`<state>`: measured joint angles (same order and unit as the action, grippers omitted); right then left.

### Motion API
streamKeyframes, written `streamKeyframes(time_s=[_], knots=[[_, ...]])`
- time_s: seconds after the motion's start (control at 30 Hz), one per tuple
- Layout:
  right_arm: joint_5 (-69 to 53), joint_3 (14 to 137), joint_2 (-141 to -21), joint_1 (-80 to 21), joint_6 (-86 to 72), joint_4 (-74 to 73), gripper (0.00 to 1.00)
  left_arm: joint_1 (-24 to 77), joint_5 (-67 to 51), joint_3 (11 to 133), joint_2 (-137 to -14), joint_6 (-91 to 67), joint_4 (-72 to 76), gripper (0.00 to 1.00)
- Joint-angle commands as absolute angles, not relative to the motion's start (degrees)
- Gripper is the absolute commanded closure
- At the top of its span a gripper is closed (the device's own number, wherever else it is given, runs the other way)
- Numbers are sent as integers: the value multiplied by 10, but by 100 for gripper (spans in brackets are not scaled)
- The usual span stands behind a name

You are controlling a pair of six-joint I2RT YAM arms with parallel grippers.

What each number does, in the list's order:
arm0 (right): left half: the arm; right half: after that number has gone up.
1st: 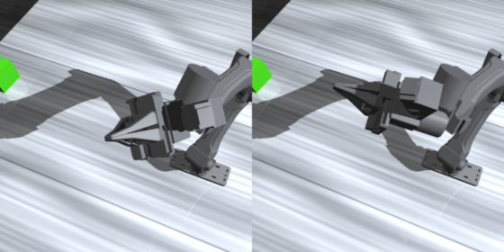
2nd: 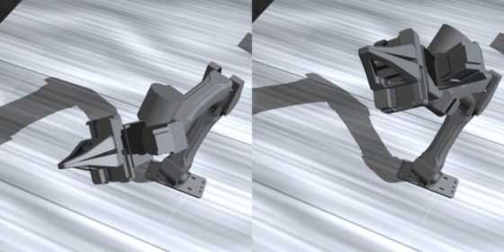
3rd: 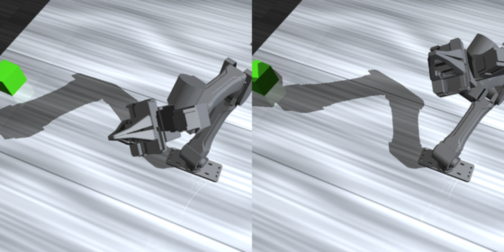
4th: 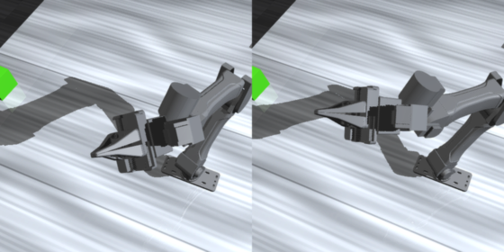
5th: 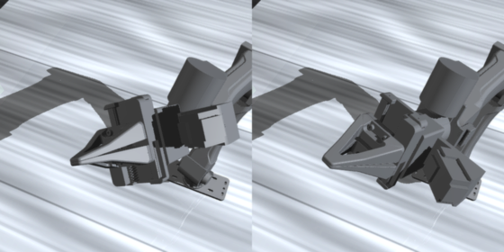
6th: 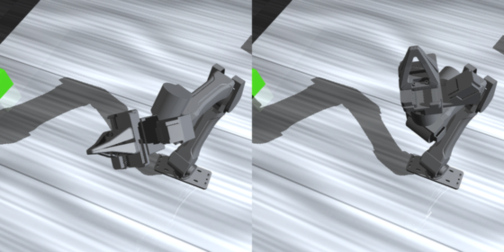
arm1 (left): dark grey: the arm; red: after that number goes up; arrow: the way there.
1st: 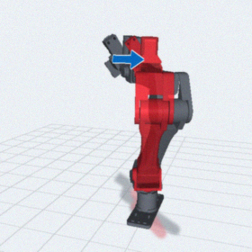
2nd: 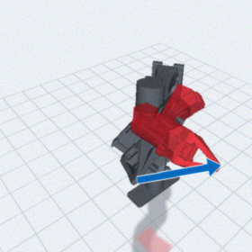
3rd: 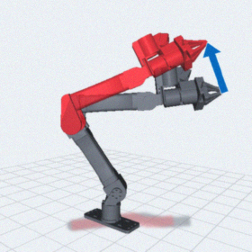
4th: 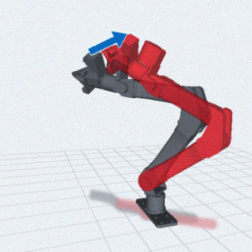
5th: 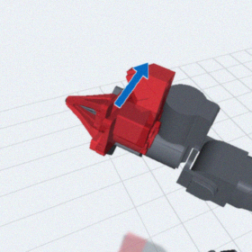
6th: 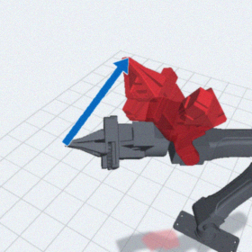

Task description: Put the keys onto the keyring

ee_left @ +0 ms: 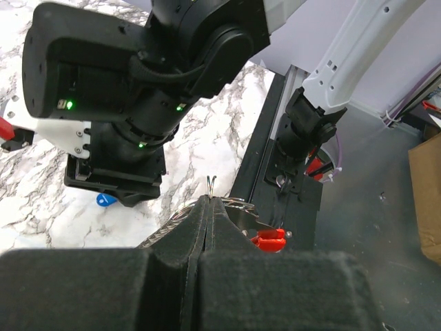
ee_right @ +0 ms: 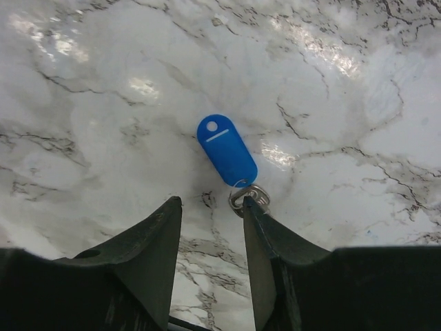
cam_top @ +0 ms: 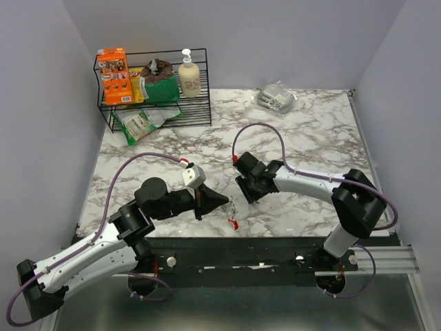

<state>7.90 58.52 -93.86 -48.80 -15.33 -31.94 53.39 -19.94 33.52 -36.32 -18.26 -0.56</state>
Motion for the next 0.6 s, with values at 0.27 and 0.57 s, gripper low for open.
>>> streamKeyframes(time_s=[0.27, 0.57], knots=[[129, 606, -982, -491, -158, -352, 58, 537, -200, 336, -357, -180, 1, 100], [122, 604, -994, -492, -162, -351, 83, 537, -200, 337, -356, -180, 1, 100]])
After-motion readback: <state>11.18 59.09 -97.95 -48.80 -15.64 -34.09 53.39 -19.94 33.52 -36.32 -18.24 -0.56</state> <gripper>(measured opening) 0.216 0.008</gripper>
